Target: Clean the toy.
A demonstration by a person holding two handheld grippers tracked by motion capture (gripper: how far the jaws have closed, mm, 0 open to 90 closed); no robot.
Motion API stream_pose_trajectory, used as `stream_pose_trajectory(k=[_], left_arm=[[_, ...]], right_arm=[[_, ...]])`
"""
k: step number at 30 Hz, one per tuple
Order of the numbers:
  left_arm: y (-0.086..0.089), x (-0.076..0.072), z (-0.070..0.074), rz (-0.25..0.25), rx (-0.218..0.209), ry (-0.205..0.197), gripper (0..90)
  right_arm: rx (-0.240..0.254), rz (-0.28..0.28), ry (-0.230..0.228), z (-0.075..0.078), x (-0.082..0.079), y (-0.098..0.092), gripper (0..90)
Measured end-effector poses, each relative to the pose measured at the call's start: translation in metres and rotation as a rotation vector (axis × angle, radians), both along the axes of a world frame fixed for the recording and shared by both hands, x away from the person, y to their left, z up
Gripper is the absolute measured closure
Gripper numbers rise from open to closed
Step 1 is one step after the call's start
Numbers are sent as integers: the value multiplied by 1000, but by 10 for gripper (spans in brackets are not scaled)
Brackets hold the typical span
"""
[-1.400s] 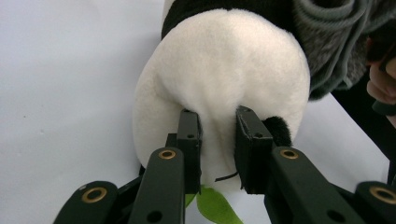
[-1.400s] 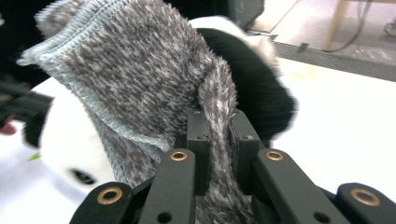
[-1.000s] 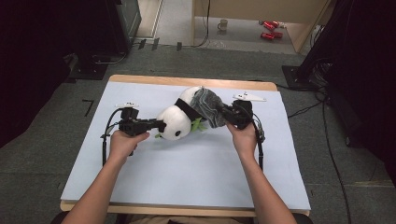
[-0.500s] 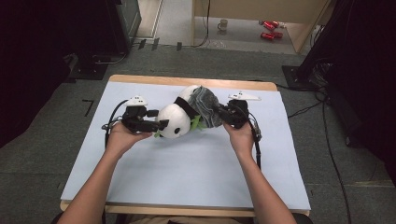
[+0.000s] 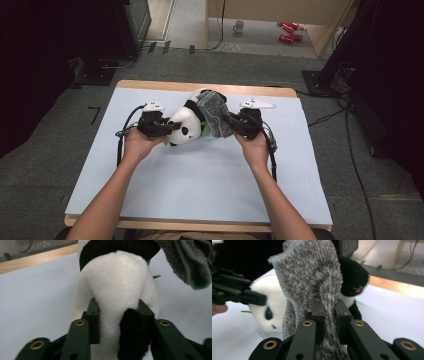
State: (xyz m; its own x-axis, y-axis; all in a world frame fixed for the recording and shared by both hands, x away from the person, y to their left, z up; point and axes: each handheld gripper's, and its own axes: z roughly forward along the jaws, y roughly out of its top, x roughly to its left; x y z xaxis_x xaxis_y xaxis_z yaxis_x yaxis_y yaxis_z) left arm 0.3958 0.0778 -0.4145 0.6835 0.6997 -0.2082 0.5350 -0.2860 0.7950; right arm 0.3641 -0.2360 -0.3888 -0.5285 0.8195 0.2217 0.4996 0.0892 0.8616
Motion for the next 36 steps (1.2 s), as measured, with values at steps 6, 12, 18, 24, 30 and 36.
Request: stream_pose_trajectory(k=[6,12,18,24,30,36], left_arm=[[8,-6,14,52,-194,92,716],[9,-15,9,130,-329,178,709],[7,-20,5,170,-359,207,705],[-5,-28,4,154,-376,231,708],[-4,-26,2,163,-364,243,714],[1,-24,0,180,-395,259,714]], right_arm=[[48,65,-57,23,-17,14,819],[49,189,-79,36,-41,51,819],[-52,279,-27,11,-52,96,820],[-123,286,-54,-6,-56,112,824],[-150,290,-63,-24,-57,112,833],[-191,305,-54,-38,-59,119,834]])
